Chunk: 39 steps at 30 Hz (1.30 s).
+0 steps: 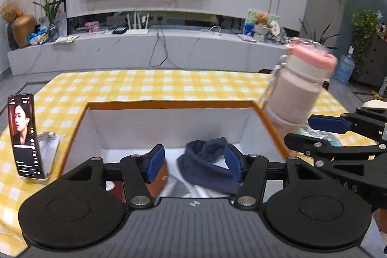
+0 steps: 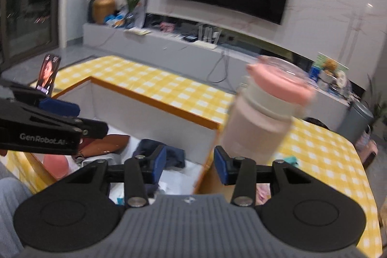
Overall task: Organize soft objects
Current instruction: 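Open both tools to drop the cloth and headband into the box, then move both tools back over the remaining pile on the table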
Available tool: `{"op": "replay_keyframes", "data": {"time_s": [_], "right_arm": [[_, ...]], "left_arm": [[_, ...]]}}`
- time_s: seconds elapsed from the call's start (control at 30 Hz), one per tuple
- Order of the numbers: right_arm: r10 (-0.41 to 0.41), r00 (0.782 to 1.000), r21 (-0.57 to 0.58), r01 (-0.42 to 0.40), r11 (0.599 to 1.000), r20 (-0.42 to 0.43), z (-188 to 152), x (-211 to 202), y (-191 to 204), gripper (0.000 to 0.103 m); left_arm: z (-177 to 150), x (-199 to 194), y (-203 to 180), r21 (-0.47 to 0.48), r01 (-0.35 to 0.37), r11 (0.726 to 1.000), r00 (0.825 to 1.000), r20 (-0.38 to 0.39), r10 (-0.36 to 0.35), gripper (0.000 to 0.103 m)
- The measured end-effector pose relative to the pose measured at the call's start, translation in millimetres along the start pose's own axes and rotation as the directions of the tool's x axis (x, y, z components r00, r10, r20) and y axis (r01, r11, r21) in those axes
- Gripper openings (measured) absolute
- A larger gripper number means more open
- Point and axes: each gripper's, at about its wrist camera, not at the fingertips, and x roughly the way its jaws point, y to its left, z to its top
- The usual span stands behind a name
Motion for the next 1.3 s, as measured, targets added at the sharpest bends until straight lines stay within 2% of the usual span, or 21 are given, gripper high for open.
{"op": "replay_keyframes", "data": {"time_s": [0.2, 0.37, 0.53, 0.57, 0.8, 1.0, 1.07, 1.2, 1.27, 1.3], "right_arm": [[-0.084, 0.996, 0.107, 0.081, 0.991, 0.028, -24, -35, -31, 0.050], [-0.155, 0.988, 0.191, 0.150, 0.970, 0.009, -46, -52, -57, 0.055], [-0.164, 0.986, 0.266, 0.164, 0.950, -0.020, -70, -63, -77, 0.060], [-0.168, 0.985, 0.274, 0.168, 0.947, -0.024, -73, -64, -81, 0.064], [-0.217, 0.975, 0.339, 0.219, 0.915, -0.045, -98, -70, -107, 0.068], [-0.243, 0.968, 0.413, 0.244, 0.878, -0.056, -118, -67, -131, 0.068], [-0.238, 0.969, 0.423, 0.243, 0.873, -0.065, -123, -63, -137, 0.068], [-0.253, 0.964, 0.423, 0.263, 0.867, -0.081, -132, -56, -146, 0.068], [-0.251, 0.964, 0.428, 0.266, 0.864, -0.093, -137, -52, -153, 0.068], [-0.244, 0.965, 0.437, 0.262, 0.861, -0.098, -140, -49, -157, 0.068]], "left_arm": [[-9, -11, -27, 0.026, 0.075, 0.997, 0.996, 0.044, -0.076, 0.067], [-15, -14, -55, 0.075, 0.154, 0.985, 0.985, 0.063, -0.158, 0.067], [-20, -11, -87, 0.129, 0.223, 0.966, 0.971, 0.062, -0.233, 0.064], [-21, -9, -93, 0.142, 0.233, 0.962, 0.968, 0.056, -0.243, 0.063], [-24, 2, -128, 0.220, 0.291, 0.931, 0.953, 0.013, -0.302, 0.063], [-30, 9, -151, 0.272, 0.300, 0.914, 0.951, -0.005, -0.310, 0.062], [-30, 16, -161, 0.281, 0.315, 0.906, 0.947, -0.027, -0.321, 0.059], [-32, 27, -174, 0.301, 0.309, 0.902, 0.950, -0.047, -0.310, 0.053], [-31, 36, -182, 0.316, 0.316, 0.894, 0.948, -0.076, -0.308, 0.039], [-30, 41, -186, 0.323, 0.319, 0.891, 0.948, -0.092, -0.305, 0.037]]}}
